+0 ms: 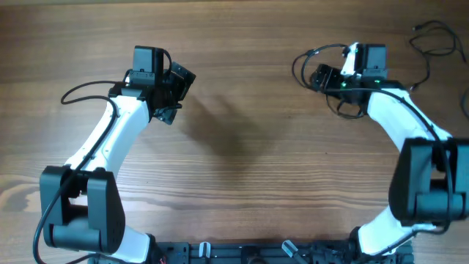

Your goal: Untangle cables

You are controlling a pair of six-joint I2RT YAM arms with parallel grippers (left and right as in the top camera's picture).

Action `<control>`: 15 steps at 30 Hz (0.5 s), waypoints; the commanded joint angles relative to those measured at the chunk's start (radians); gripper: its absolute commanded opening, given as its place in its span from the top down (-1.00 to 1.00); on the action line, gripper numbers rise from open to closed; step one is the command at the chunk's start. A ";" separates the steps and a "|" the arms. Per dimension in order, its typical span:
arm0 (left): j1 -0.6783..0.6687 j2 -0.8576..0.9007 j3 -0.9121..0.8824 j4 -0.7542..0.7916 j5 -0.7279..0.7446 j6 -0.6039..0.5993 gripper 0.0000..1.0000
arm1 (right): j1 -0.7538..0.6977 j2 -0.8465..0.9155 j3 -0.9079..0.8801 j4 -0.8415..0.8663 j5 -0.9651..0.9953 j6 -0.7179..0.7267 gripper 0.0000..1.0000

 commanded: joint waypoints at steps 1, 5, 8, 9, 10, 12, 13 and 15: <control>-0.003 -0.003 0.002 0.002 -0.006 0.019 -1.00 | 0.006 0.004 0.002 0.076 -0.506 0.270 -1.00; -0.003 -0.003 0.002 0.002 -0.006 0.019 -1.00 | 0.004 -0.020 0.002 0.177 -0.858 0.476 -0.99; -0.003 -0.003 0.002 0.002 -0.006 0.019 -1.00 | -0.072 -0.020 0.001 0.758 -0.931 0.592 -1.00; -0.003 -0.003 0.002 0.002 -0.006 0.019 -1.00 | -0.104 -0.020 0.001 0.893 -0.860 0.688 -0.99; -0.003 -0.003 0.002 0.002 -0.006 0.019 -1.00 | -0.142 -0.020 0.001 1.007 -0.745 0.824 -0.99; -0.003 -0.003 0.002 0.002 -0.006 0.019 -1.00 | -0.196 -0.020 0.001 0.972 -0.526 1.057 -0.99; -0.003 -0.003 0.002 0.002 -0.006 0.019 -1.00 | -0.211 -0.020 0.001 0.859 -0.461 1.193 -0.99; -0.003 -0.003 0.002 0.002 -0.006 0.019 -1.00 | -0.203 -0.019 0.001 0.590 -0.424 1.269 -0.99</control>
